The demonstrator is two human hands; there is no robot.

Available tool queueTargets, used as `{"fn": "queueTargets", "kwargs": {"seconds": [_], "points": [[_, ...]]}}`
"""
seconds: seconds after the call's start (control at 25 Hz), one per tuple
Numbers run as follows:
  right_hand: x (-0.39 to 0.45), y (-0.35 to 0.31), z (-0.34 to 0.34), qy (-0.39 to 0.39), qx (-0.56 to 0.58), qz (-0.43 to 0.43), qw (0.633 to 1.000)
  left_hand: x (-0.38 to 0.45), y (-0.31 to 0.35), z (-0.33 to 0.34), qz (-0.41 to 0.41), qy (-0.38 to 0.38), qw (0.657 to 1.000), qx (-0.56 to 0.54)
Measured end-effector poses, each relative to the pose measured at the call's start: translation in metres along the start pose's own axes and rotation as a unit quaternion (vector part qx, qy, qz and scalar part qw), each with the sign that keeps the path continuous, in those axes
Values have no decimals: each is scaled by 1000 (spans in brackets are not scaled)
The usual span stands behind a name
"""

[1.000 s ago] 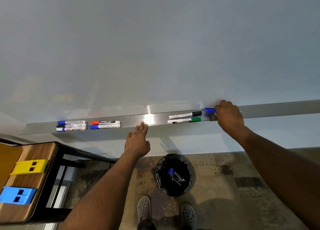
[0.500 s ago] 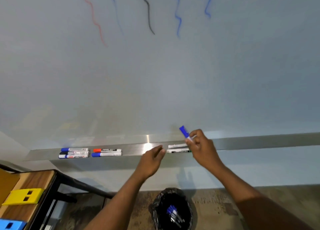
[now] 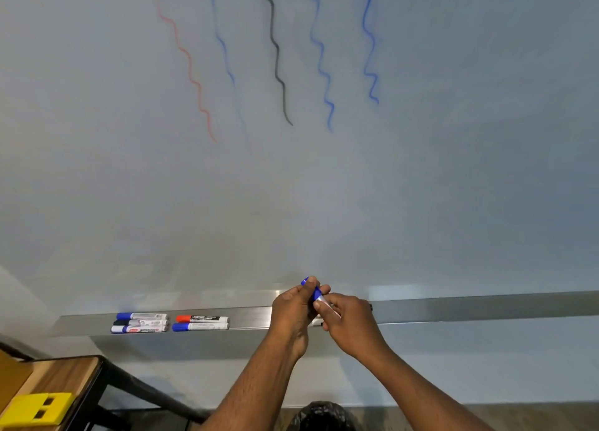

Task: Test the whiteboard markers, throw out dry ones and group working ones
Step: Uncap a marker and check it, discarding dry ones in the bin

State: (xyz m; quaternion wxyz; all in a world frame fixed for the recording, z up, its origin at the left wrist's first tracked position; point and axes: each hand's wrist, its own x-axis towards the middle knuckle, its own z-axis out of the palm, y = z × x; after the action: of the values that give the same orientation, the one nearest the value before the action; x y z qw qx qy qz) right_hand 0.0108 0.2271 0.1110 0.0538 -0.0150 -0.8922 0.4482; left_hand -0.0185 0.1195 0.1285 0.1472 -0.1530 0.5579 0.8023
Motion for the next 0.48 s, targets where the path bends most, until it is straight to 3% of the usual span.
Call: {"fn": "queueTargets", "kwargs": {"seconds": [0.08, 0.16, 0.24, 0.28, 0.36, 0.48], "points": [[2, -3, -3, 6, -14, -4, 1000, 5, 4, 3, -10, 11, 1000, -22], [0, 0, -6, -2, -16, -6, 1000, 19, 24, -7, -6, 23, 993, -115], [-12, 7, -4, -46, 5, 4, 999, 34, 57, -29, 44, 53, 991, -116], [-17, 11, -4, -66, 17, 19, 997, 36, 70, -37, 78, 55, 994, -61], [-21, 16, -8, -69, 51, 67, 994, 30, 83, -35, 150, 42, 976, 150], [-4, 5, -29, -13, 92, 46, 995, 15, 93, -12, 298, 45, 859, 415]]}}
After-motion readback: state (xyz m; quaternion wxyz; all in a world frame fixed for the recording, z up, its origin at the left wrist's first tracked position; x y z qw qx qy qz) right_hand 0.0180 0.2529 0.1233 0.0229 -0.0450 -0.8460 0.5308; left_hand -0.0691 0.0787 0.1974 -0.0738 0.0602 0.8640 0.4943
